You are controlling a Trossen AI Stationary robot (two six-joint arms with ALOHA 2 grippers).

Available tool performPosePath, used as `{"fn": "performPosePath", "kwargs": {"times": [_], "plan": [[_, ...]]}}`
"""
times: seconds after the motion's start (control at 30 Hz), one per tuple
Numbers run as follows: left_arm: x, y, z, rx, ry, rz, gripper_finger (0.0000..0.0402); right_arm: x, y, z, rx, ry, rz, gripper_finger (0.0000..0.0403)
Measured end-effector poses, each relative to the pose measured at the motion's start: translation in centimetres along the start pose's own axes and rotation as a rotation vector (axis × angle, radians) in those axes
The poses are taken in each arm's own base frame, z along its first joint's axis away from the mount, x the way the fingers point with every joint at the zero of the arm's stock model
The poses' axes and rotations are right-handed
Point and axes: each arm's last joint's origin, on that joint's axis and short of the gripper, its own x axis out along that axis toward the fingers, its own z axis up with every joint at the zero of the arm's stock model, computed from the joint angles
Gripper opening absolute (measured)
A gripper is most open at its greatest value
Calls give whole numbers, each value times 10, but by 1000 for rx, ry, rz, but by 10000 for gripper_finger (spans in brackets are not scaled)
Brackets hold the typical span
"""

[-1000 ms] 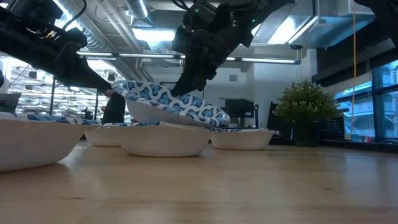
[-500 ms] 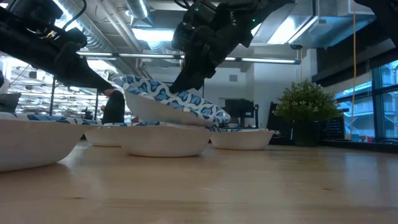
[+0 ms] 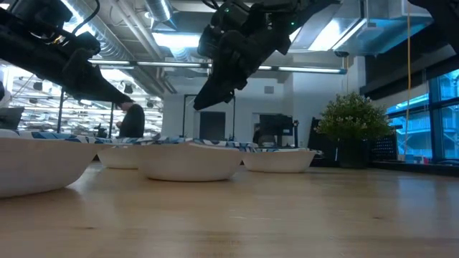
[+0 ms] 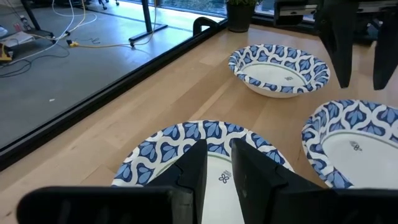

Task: Nest bowls inside each other
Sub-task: Stack the white patterned bowl on top of the other white patterned bowls

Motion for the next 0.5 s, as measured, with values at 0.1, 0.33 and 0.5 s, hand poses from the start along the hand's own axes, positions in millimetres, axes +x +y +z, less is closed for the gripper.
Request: {"fn": "performPosePath", "kwargs": {"times": [0.1, 0.33, 0.5], "plan": [[0, 0, 0, 0, 0, 0, 69, 0, -1, 0, -2, 6, -26, 133], [0, 0, 0, 0, 0, 0, 69, -4, -10, -9, 12, 84, -76, 133], [0, 0, 0, 0, 0, 0, 69, -11, -16, -11, 41, 76, -1, 133]]}}
